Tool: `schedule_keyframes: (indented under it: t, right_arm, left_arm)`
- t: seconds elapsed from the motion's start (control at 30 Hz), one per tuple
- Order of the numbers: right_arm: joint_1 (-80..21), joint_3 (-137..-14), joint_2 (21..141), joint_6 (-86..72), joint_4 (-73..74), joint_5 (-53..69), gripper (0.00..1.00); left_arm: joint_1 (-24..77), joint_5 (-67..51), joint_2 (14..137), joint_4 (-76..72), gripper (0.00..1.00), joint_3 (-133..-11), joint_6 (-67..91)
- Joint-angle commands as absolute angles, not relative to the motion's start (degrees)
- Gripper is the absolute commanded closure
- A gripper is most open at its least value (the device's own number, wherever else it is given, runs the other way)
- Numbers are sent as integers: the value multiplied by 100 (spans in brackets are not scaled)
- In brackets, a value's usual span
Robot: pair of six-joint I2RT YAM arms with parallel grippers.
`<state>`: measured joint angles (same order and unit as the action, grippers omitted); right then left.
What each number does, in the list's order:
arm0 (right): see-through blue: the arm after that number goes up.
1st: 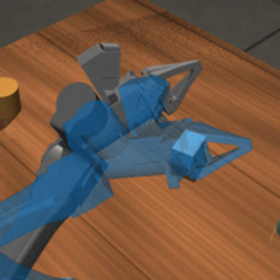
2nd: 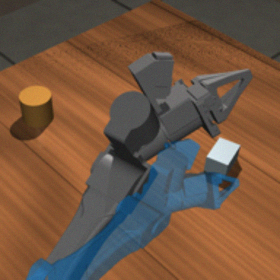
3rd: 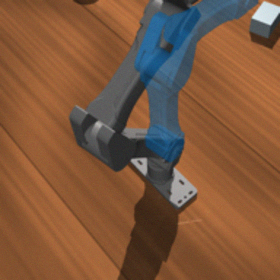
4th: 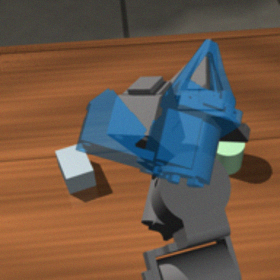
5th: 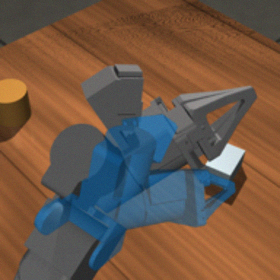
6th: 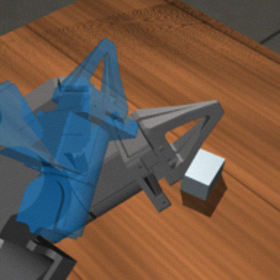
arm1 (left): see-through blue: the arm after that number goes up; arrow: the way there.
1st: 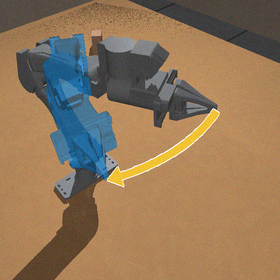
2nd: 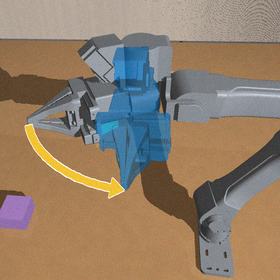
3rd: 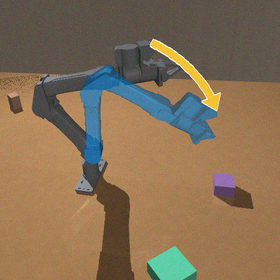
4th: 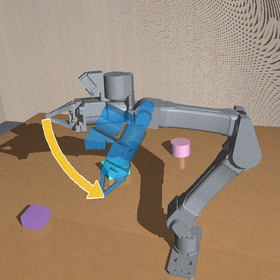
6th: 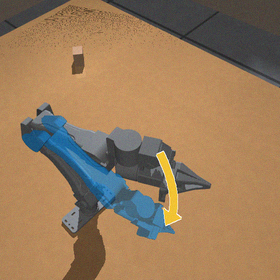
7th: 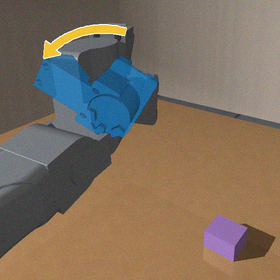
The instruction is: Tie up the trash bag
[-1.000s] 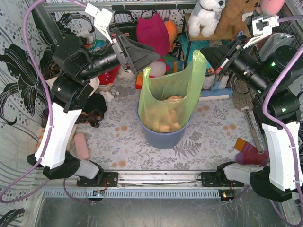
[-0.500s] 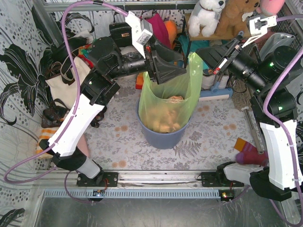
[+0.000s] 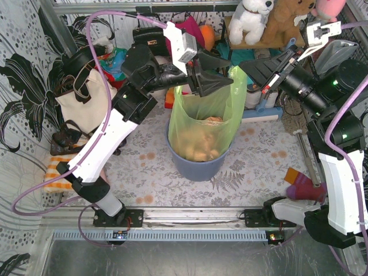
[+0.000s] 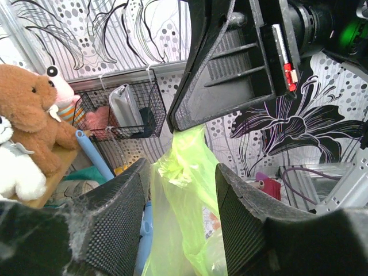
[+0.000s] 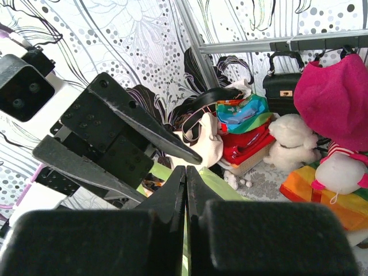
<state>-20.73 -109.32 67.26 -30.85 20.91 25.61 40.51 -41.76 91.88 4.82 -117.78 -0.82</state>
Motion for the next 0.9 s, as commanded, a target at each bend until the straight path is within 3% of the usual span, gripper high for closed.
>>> schedule_keyframes:
  t: [0.0,0.1,0.37,0.63,0.67,0.77,0.87]
  right_arm:
    - [-2094,-10831,6602,-3190,1814,2672,100]
    - [-2101,-10795,6598,-3213,1778,2696,100]
    - [-2101,-10846,6592,-3169,1807,2677,100]
    - [-2099,-10850,6532,-2788,1937,2410,100]
    - [-2096,-10823,6507,-2693,1898,2401,94]
    - [-2096,-10561,6375,-2415,1602,2444,64]
    - [-2098,-10451,6336,-2282,1320,2794,57]
  left_arm:
    - [4061,-4419,9404,68,43,-12041,-214]
    - [4061,-4421,9448,54,48,-12045,-198]
    - [4061,-4411,9412,-80,84,-12036,3]
    - [4061,-4352,9141,-126,94,-12020,264]
    - [4061,-4345,9120,-90,95,-12037,279]
    - [4058,-4338,9041,-25,95,-11977,319]
    - [4061,-4286,8943,0,95,-11799,347]
